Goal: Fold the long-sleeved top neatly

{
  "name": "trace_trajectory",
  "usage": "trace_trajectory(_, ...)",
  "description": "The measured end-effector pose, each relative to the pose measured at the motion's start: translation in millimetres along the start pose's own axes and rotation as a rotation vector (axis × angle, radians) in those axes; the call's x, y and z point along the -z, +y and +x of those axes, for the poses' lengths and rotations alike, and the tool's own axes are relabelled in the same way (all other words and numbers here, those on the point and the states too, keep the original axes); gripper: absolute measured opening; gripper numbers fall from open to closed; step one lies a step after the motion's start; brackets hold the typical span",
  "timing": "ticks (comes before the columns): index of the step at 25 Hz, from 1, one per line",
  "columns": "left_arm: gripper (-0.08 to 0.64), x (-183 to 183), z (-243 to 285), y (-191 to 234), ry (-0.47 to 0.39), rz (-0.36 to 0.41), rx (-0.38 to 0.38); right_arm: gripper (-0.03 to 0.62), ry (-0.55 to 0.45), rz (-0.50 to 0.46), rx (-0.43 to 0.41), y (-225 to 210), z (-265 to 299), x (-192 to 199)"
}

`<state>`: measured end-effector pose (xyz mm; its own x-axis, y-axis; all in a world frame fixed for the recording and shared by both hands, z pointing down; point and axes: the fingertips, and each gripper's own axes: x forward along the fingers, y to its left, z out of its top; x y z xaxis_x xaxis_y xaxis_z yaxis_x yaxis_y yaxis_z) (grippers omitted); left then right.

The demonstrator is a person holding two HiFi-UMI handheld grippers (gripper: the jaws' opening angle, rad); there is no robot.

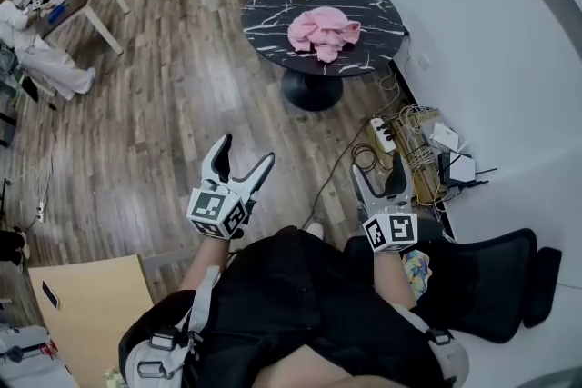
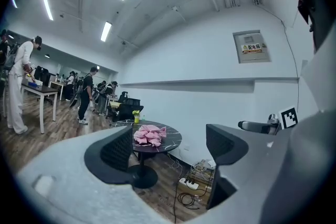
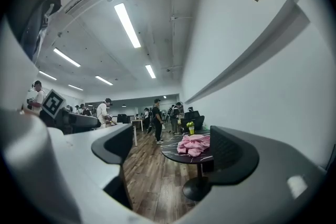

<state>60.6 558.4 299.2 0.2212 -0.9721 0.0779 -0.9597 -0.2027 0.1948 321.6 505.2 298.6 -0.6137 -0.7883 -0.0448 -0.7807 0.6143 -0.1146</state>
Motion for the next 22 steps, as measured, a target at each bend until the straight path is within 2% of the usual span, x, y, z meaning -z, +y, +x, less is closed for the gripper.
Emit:
trace_trajectory(6,0.437,4,34,-32,-0.003,-0.010,-0.016,0.433,0.063,0.011,-0.015,-52,-3,2)
trace_trajectory(11,0.437,7,50,-43,0.000,0.018,-0.055,0.433,0.071,0.013,-0.030,-86,2,0)
trace_trajectory(17,0.437,20,55,-28,0.046,0.000,-0.101,0.431,0.083,0.066,-0.022,-103,17,14)
trace_trajectory(22,0.437,19,85,-4,0.041,-0.006,-0.085,0.426,0.111,0.087,-0.016,-110,46,27)
